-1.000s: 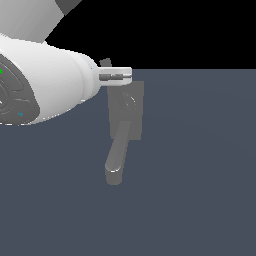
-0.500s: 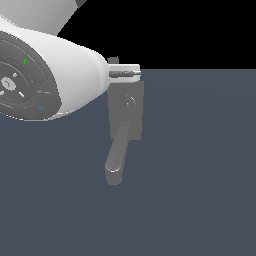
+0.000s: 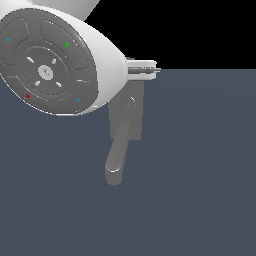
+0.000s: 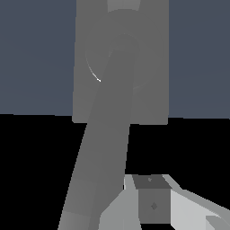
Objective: Turn on the faucet by rotating a designated handle.
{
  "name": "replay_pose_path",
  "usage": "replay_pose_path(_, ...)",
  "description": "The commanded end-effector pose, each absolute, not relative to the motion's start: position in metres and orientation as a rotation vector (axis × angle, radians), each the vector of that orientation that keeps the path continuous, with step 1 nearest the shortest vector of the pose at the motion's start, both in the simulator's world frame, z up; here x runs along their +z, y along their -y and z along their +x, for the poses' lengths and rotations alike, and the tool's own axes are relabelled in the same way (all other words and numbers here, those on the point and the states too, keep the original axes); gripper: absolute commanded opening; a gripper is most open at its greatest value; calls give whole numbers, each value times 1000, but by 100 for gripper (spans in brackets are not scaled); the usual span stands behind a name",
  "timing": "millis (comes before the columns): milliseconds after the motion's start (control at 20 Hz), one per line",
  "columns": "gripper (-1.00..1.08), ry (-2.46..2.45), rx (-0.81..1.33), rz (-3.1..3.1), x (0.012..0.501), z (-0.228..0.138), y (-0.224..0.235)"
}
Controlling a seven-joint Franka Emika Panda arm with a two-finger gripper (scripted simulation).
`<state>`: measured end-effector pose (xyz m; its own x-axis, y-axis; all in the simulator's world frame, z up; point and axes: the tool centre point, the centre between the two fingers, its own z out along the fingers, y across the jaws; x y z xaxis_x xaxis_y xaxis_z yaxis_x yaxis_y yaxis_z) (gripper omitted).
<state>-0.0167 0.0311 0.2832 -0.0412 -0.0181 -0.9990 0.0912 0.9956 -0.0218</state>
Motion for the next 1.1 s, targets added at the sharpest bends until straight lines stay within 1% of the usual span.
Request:
replay_pose_path(0,-100,-1572,-98,64,304,-9,-16)
replay_pose_path(50,-100,-1590,-80,91,284,-16,-26)
replay_pose_path(1050,-100,-1571,-97,65,286,-16,49)
